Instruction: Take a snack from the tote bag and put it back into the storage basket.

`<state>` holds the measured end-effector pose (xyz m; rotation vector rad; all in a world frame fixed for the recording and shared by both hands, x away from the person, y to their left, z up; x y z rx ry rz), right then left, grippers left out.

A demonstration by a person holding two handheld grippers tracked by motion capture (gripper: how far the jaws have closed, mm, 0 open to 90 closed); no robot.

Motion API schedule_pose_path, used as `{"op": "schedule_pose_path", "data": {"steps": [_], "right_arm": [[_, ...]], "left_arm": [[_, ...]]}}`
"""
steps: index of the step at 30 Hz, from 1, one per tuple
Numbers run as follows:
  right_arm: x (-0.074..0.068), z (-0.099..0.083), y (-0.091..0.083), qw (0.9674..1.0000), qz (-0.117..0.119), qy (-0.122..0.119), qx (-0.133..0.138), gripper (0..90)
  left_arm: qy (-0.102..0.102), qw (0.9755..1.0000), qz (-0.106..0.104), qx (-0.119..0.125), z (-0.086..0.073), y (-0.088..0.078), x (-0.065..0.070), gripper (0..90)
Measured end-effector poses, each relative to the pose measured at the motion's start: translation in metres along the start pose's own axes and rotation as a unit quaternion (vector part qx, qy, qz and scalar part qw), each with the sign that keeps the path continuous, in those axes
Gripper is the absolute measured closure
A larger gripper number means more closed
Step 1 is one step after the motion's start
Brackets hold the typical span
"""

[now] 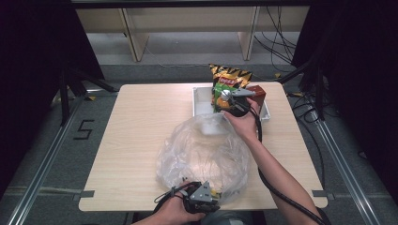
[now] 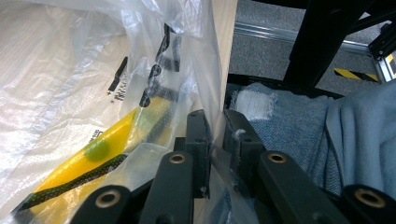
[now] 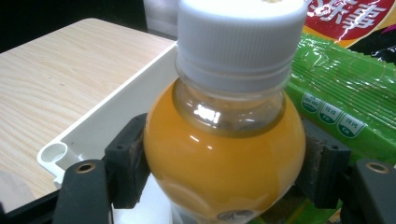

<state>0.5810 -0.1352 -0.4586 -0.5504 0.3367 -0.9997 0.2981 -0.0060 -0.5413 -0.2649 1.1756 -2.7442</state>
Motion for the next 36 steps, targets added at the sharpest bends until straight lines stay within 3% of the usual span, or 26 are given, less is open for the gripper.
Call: {"op": "schedule_pose_path", "data": {"steps": [7, 9, 12, 25, 28, 30, 34, 36], "right_arm": [[0.0006, -0.0021, 0.0016, 1.0, 0.001, 0.003, -0.005, 30.7], [0.0027, -0.0034, 0.0012, 0.9998, 0.002, -0.011, -0.015, 30.7], [0.0017, -0.0043, 0.0028, 0.9999, 0.001, -0.002, -0.011, 30.6], [0.0055, -0.0086, 0.002, 0.9991, 0.002, -0.025, -0.035, 30.6], [0.0054, -0.0084, 0.0037, 0.9992, 0.001, -0.029, -0.027, 30.5], [0.0028, -0.0085, 0.0034, 0.9993, 0.005, -0.018, -0.033, 30.5], [0.0037, -0.0083, 0.0037, 0.9985, 0.0, -0.043, -0.035, 30.4], [0.0018, -0.0088, 0.0024, 0.9981, 0.004, -0.039, -0.047, 30.3]], "left_arm": [[0.001, 1.0, 0.004, -0.004, -0.0004, -0.0004, 0.0004, 79.7], [0.0, 1.0, 0.003, -0.004, -0.0004, -0.0002, 0.0005, 79.7], [0.002, 1.0, 0.003, -0.007, -0.0008, -0.0002, 0.0002, 79.6], [0.0, 1.0, 0.002, -0.003, -0.0008, 0.0014, 0.0014, 79.5], [-0.001, 1.0, 0.002, -0.003, -0.0008, 0.0012, 0.0012, 79.5], [0.003, 1.0, 0.004, -0.007, -0.0011, 0.0006, 0.0007, 79.5], [0.004, 1.0, 0.004, -0.006, -0.0011, 0.001, 0.0007, 79.1], [0.004, 1.0, 0.004, -0.006, -0.0012, 0.0011, 0.0008, 78.8]]}}
Point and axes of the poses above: each handheld gripper's, and its own axes: y roughly forward along the jaws, z roughly out of its top, x roughly to its right, the point moved 5 cm from there along y, roughly forward along the jaws, and after that the axes turned 6 degrees about -x, right-handed, at the moved point
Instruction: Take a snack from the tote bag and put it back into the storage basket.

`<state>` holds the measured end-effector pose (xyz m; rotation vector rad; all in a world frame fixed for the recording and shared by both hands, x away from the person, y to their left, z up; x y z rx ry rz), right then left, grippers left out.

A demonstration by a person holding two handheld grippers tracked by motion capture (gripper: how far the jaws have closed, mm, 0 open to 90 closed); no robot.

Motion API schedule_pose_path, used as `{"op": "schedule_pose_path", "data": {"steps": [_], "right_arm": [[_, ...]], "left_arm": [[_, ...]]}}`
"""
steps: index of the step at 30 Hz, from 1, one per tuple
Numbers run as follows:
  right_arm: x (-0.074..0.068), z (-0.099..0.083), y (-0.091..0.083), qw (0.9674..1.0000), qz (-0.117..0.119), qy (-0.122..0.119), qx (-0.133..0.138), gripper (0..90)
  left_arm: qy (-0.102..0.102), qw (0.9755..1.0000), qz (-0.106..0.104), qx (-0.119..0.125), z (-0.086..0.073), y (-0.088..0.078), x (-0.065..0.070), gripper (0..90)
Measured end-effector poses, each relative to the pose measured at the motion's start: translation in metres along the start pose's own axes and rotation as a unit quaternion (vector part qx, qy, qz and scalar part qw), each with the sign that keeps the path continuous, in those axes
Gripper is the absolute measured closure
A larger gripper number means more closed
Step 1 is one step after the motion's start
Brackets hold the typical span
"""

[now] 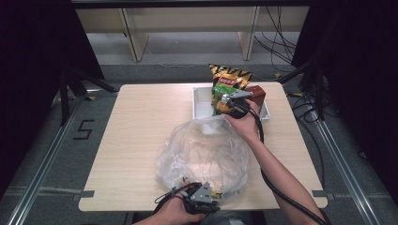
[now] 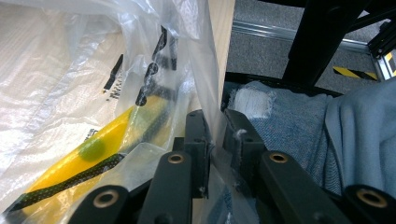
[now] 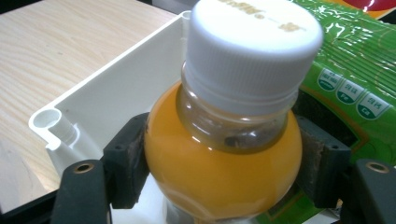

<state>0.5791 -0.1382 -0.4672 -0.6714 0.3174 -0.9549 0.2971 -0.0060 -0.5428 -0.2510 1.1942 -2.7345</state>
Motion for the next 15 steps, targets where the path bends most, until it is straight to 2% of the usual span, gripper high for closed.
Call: {"op": "schedule_pose_path", "data": {"steps": [2, 3, 6, 7, 8, 9, 10, 11, 13, 15], "right_arm": [[-0.001, 0.0, 0.0, 0.9999, -0.002, -0.01, 0.002, 30.2], [-0.003, 0.0, 0.0, 1.0, -0.001, -0.001, 0.001, 30.1], [-0.002, 0.0, -0.005, 0.9999, -0.004, -0.016, 0.004, 29.9], [-0.002, 0.001, -0.008, 0.9999, -0.003, -0.014, 0.002, 29.8], [-0.004, 0.002, -0.009, 0.9999, -0.004, -0.005, 0.011, 29.7], [-0.002, 0.004, -0.012, 0.9998, -0.003, -0.017, 0.007, 29.5], [-0.003, 0.005, -0.013, 0.9998, -0.006, -0.013, 0.016, 29.4], [-0.003, 0.005, -0.017, 0.9998, -0.003, -0.016, 0.008, 29.4], [-0.002, 0.006, -0.019, 0.9996, -0.005, -0.017, 0.022, 29.5], [-0.003, 0.005, -0.024, 0.9998, 0.0, -0.007, 0.021, 30.5]], "left_arm": [[-0.003, 1.0, -0.003, 0.0, 0.0, 0.0, 0.001, 78.5], [-0.003, 1.0, -0.003, 0.0, 0.0, 0.0, 0.001, 78.5], [-0.003, 1.0, -0.002, 0.0, 0.0, 0.0, 0.001, 78.4], [-0.002, 1.0, -0.002, 0.0, 0.0, 0.0, 0.001, 78.4], [-0.002, 1.0, -0.003, -0.001, 0.0, 0.0, 0.001, 78.4], [-0.002, 1.0, -0.003, -0.001, 0.0, 0.0, 0.001, 78.4], [-0.002, 1.0, -0.003, -0.001, 0.0, 0.001, 0.001, 78.4], [-0.003, 1.0, -0.004, 0.001, 0.0, 0.001, 0.001, 78.4], [-0.003, 1.0, -0.003, 0.0, 0.0, 0.0, 0.001, 78.4], [-0.003, 1.0, -0.002, 0.0, 0.0, 0.001, 0.001, 78.4]]}}
Point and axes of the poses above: each handheld gripper's, and its own axes: y roughly forward along the jaws, z roughly out of its top, x roughly to its right, the point moved 5 cm from there along y, roughly forward along the jaws, and after that the axes turned 6 degrees about -x, right-handed, at the moved point
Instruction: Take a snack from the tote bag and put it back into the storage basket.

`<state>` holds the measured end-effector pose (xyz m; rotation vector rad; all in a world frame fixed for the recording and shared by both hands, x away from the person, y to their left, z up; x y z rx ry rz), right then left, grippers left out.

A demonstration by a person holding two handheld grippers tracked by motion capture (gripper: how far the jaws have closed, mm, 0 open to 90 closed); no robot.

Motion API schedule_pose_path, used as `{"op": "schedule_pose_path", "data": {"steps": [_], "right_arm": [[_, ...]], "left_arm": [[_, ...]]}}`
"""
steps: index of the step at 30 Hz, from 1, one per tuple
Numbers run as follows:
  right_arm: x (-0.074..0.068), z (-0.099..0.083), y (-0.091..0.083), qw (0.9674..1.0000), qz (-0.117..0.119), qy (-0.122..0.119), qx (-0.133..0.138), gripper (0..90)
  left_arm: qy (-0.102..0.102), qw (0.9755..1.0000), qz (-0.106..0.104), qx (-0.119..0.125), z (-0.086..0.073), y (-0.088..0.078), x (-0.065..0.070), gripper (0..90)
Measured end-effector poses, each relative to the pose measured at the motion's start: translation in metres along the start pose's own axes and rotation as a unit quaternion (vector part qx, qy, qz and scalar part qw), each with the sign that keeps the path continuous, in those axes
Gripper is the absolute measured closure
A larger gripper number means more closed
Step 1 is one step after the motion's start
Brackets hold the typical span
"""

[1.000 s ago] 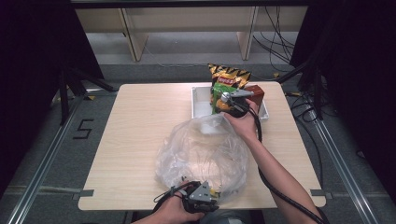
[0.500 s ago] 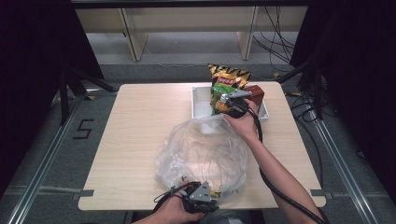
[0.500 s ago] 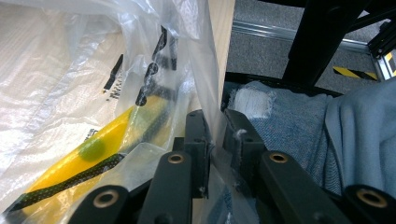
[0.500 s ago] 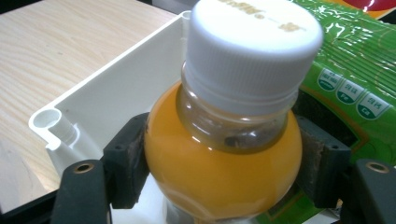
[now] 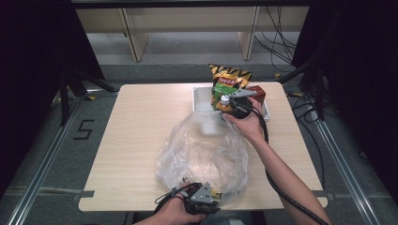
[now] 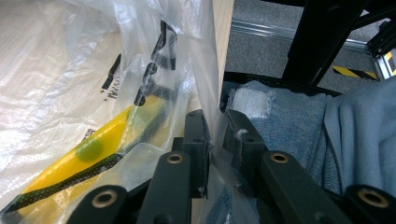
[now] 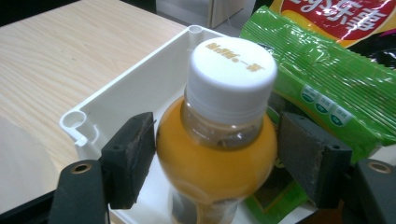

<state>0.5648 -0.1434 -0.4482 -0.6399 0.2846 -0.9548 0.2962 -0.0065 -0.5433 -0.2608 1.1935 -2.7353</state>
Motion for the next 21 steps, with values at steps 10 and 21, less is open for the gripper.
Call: {"op": "schedule_pose_path", "data": {"steps": [10, 21], "right_arm": [[-0.003, -0.003, -0.037, 0.9996, 0.01, -0.006, 0.025, 39.7], [-0.001, -0.02, -0.062, 0.9992, 0.032, -0.018, 0.018, 66.2]], "left_arm": [[-0.001, 1.0, -0.001, -0.001, 0.0, 0.0, 0.0, 79.1], [-0.009, 1.0, -0.001, -0.004, -0.001, -0.002, -0.001, 83.3]]}}
Point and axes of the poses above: each handheld gripper's, and its own axes: y roughly forward along the jaws, z roughly out of its top, x roughly to its right, the point moved 5 cm from there along y, roughly forward along the jaws, and after that the axes turned 6 degrees about -x, right-handed, at the moved point
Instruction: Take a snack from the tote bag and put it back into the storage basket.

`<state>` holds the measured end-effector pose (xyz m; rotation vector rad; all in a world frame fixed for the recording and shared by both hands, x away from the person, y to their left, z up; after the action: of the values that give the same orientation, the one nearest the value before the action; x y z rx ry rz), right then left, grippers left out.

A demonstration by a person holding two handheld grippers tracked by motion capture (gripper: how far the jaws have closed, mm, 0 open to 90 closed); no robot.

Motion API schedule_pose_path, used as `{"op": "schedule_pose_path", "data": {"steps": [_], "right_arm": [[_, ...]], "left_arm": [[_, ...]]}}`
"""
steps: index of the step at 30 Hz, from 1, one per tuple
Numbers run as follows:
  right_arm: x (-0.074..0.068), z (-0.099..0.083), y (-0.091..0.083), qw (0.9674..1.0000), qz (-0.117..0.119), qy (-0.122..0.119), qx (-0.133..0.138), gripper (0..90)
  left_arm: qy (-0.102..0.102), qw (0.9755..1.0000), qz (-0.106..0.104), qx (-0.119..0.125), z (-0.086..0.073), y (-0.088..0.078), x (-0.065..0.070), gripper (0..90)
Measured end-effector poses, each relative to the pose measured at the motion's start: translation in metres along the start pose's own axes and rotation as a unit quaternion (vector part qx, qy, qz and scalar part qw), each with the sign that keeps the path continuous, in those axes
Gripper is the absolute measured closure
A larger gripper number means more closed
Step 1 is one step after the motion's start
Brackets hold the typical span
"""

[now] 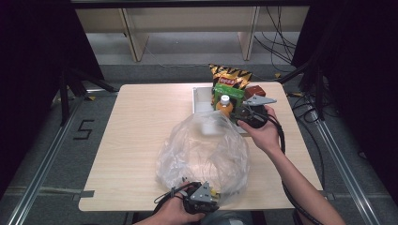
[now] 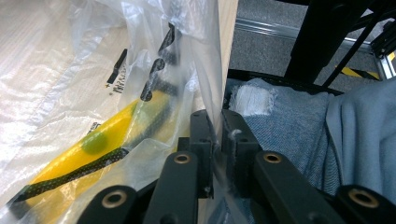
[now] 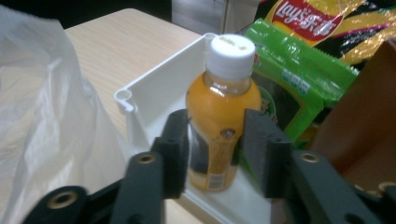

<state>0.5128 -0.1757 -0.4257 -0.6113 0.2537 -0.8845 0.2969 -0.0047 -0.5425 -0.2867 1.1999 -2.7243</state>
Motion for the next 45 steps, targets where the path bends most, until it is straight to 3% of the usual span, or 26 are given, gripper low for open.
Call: {"op": "schedule_pose_path", "data": {"steps": [5, 6, 11, 12, 17, 21, 23, 24, 25, 26, 27, 28, 32, 34, 35, 40, 43, 45], "right_arm": [[-0.013, -0.01, -0.001, 0.9993, 0.029, 0.008, -0.02, 71.5], [-0.014, -0.011, 0.0, 0.9994, 0.03, -0.003, -0.02, 72.2], [-0.031, -0.021, 0.005, 0.9975, 0.054, -0.014, -0.044, 74.4], [-0.034, -0.023, 0.008, 0.9977, 0.054, -0.016, -0.037, 74.8], [-0.043, -0.031, 0.015, 0.995, 0.073, -0.022, -0.064, 75.9], [-0.047, -0.037, 0.02, 0.993, 0.081, -0.028, -0.081, 76.0], [-0.048, -0.039, 0.024, 0.9935, 0.082, -0.024, -0.076, 76.0], [-0.047, -0.04, 0.024, 0.9923, 0.086, -0.033, -0.083, 76.0], [-0.05, -0.042, 0.025, 0.9924, 0.088, -0.021, -0.083, 76.0], [-0.05, -0.044, 0.026, 0.9914, 0.09, -0.024, -0.092, 76.0], [-0.051, -0.045, 0.029, 0.9927, 0.089, -0.019, -0.079, 76.0], [-0.05, -0.046, 0.028, 0.9909, 0.092, -0.03, -0.093, 76.0], [-0.053, -0.049, 0.032, 0.9913, 0.095, -0.019, -0.089, 76.0], [-0.054, -0.051, 0.03, 0.9886, 0.102, -0.017, -0.109, 76.0], [-0.053, -0.051, 0.031, 0.9896, 0.098, -0.023, -0.103, 76.0], [-0.054, -0.053, 0.033, 0.9897, 0.098, -0.024, -0.102, 76.0], [-0.056, -0.053, 0.034, 0.9903, 0.099, -0.018, -0.095, 75.9], [-0.057, -0.053, 0.032, 0.9886, 0.103, -0.013, -0.108, 75.9]], "left_arm": [[-0.002, 1.0, 0.002, -0.004, -0.001, 0.0, 0.0, 83.0], [-0.003, 1.0, 0.002, -0.003, -0.001, 0.0, 0.0, 82.9], [-0.004, 1.0, 0.003, -0.003, -0.001, 0.0, 0.0, 82.6], [-0.004, 1.0, 0.003, -0.003, -0.001, 0.0, 0.0, 82.6], [-0.004, 1.0, 0.004, -0.002, 0.0, -0.001, -0.001, 82.2], [-0.004, 1.0, 0.006, 0.001, 0.001, -0.002, -0.001, 81.9], [-0.004, 1.0, 0.007, 0.002, 0.001, -0.002, -0.001, 81.8], [-0.004, 1.0, 0.006, 0.001, 0.002, -0.003, -0.002, 81.7], [-0.006, 1.0, 0.004, 0.006, 0.002, -0.003, -0.002, 81.6], [-0.006, 0.9999, 0.008, 0.004, 0.003, -0.004, -0.003, 81.5], [-0.003, 0.9999, 0.011, 0.004, 0.003, -0.005, -0.004, 81.5], [-0.006, 0.9999, 0.011, 0.008, 0.004, -0.005, -0.004, 81.4], [-0.008, 0.9998, 0.011, 0.014, 0.004, -0.006, -0.004, 81.2], [-0.009, 0.9998, 0.014, 0.015, 0.006, -0.008, -0.004, 80.8], [-0.003, 0.9998, 0.016, 0.012, 0.006, -0.01, -0.005, 80.3], [0.002, 0.9986, 0.029, 0.045, 0.019, -0.029, -0.008, 70.4], [0.006, 0.996, 0.044, 0.078, 0.031, -0.049, -0.011, 61.9], [0.011, 0.9939, 0.059, 0.093, 0.037, -0.066, -0.015, 55.7]]}}
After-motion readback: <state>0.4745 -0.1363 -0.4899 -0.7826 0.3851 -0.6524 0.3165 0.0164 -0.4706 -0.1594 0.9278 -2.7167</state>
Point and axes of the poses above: each handheld gripper's, and its own axes: y roughly forward along the jaws, z roughly out of its top, x roughly to its right, the point moved 5 cm from there along y, roughly forward along the jaws, and after that the axes turned 6 degrees about -x, right-handed, at the moved point
